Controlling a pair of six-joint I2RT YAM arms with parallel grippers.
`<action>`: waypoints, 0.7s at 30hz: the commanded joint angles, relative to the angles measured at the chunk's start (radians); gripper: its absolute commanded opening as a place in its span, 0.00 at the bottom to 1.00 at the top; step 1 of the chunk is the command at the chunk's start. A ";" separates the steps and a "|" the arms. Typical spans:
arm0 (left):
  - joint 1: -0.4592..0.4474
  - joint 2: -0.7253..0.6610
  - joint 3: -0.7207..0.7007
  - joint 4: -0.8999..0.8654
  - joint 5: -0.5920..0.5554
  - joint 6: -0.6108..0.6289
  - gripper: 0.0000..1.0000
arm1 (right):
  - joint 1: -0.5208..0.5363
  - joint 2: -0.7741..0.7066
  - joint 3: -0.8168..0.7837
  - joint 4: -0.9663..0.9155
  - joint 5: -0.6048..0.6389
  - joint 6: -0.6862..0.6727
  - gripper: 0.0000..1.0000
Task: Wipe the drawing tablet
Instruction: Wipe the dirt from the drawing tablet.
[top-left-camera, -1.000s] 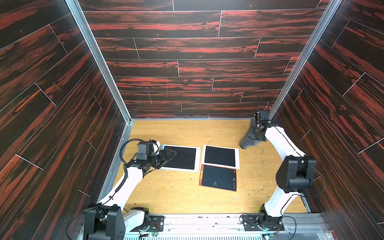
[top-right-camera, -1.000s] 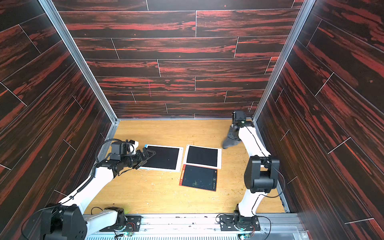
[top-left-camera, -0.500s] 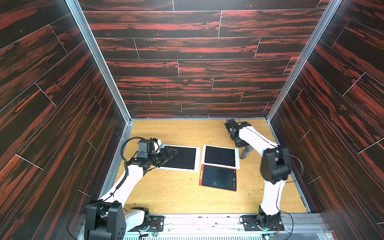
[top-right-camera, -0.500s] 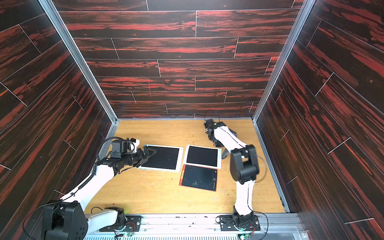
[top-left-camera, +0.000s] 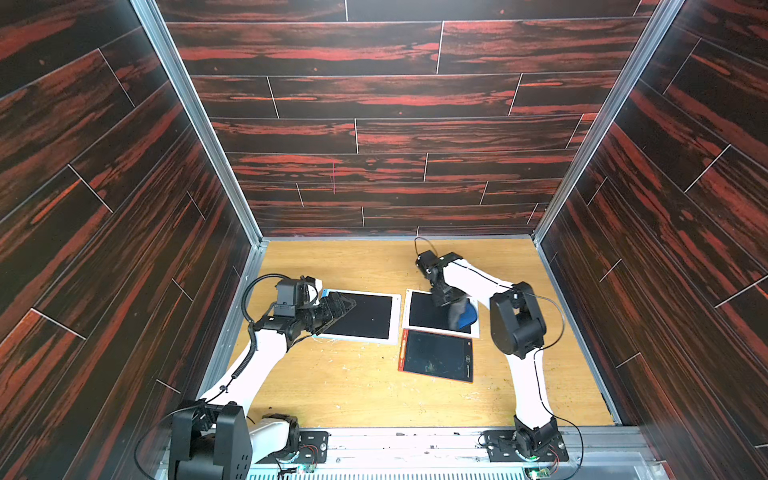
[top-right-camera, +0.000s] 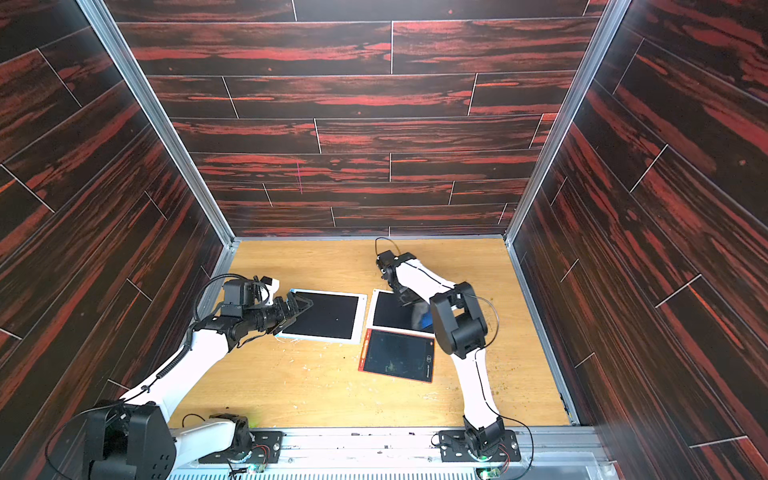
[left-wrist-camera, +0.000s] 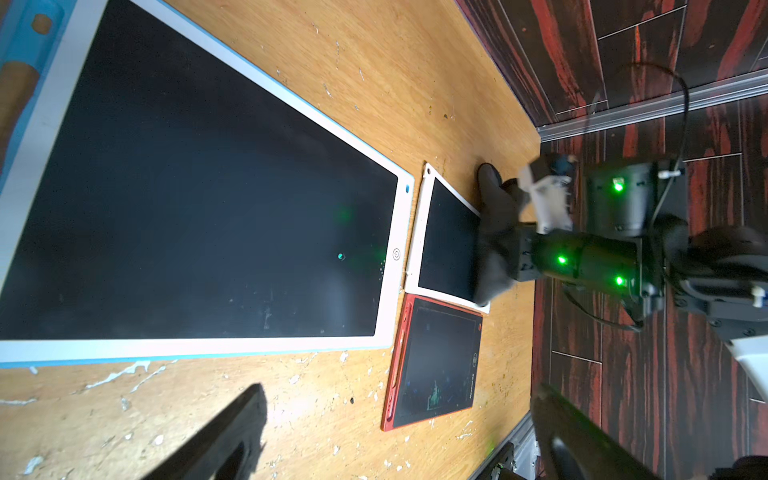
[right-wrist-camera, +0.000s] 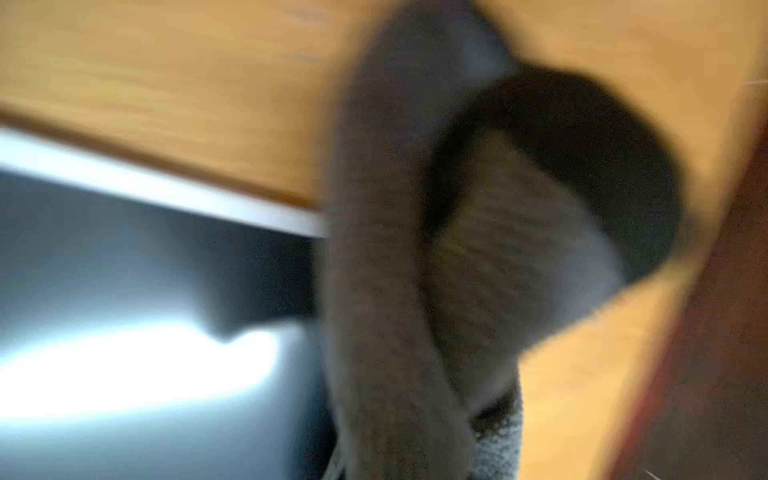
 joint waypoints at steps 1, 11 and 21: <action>-0.001 -0.033 0.007 -0.034 -0.001 0.026 1.00 | -0.015 0.025 0.042 0.096 -0.390 0.061 0.09; -0.001 -0.045 0.006 -0.056 -0.012 0.034 1.00 | -0.016 0.138 0.163 0.205 -0.792 0.188 0.09; -0.001 -0.047 0.010 -0.055 -0.015 0.030 1.00 | -0.119 -0.048 -0.255 0.282 -0.578 0.195 0.06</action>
